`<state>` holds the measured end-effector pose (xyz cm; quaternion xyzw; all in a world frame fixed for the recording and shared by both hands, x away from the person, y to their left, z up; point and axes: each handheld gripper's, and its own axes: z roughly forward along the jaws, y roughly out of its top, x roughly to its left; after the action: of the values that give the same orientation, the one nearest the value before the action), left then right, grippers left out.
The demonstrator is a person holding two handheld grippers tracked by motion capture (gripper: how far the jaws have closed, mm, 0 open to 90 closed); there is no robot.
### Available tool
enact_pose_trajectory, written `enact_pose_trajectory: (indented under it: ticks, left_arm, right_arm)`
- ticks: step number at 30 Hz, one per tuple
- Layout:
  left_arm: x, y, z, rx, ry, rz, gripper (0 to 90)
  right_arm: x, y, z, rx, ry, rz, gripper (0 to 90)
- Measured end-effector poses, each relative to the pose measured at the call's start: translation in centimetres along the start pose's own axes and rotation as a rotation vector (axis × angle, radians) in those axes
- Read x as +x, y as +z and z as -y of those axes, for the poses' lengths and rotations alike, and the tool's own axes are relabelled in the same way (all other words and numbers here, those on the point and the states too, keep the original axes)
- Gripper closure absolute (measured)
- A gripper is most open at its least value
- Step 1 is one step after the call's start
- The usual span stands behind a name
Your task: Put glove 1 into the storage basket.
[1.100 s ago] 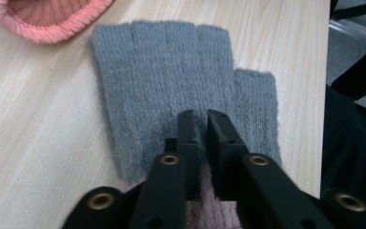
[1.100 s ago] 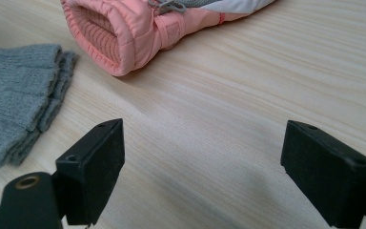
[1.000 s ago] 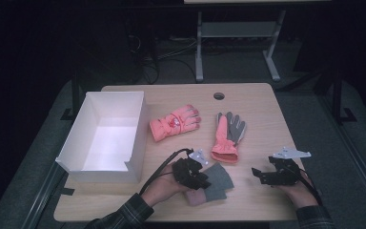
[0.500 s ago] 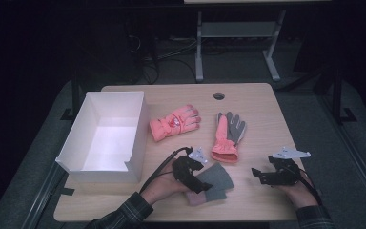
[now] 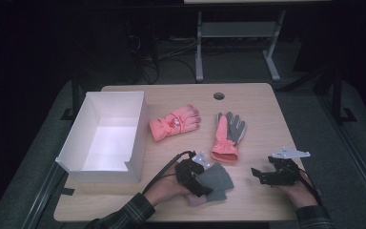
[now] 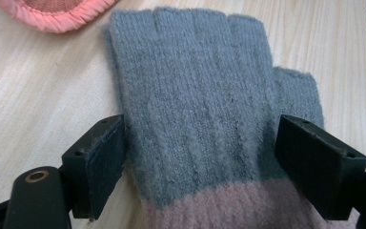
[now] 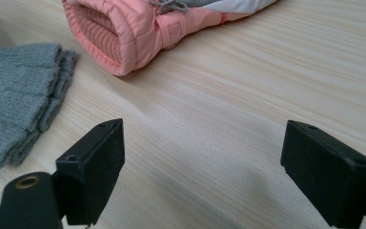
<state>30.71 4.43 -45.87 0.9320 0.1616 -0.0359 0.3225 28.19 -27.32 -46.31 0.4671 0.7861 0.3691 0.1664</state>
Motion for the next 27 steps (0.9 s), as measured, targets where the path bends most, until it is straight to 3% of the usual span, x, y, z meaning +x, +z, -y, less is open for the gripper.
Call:
enact_pose_trajectory:
  ticks: [7,18,27]
  left_arm:
    - [-0.08,-0.05,0.06,-0.001,0.011,0.001,23.7]
    - [-0.03,-0.3,-0.18,0.021,-0.009,0.086,56.0]
    - [0.09,-0.7,-0.36,0.008,-0.035,0.104,66.2]
  right_arm:
    - [-0.01,0.03,0.0,0.0,0.0,-0.001,14.4]
    - [0.04,0.06,0.04,0.002,-0.004,-0.001,14.4]
    - [0.17,0.15,0.0,-0.005,-0.002,-0.005,14.2]
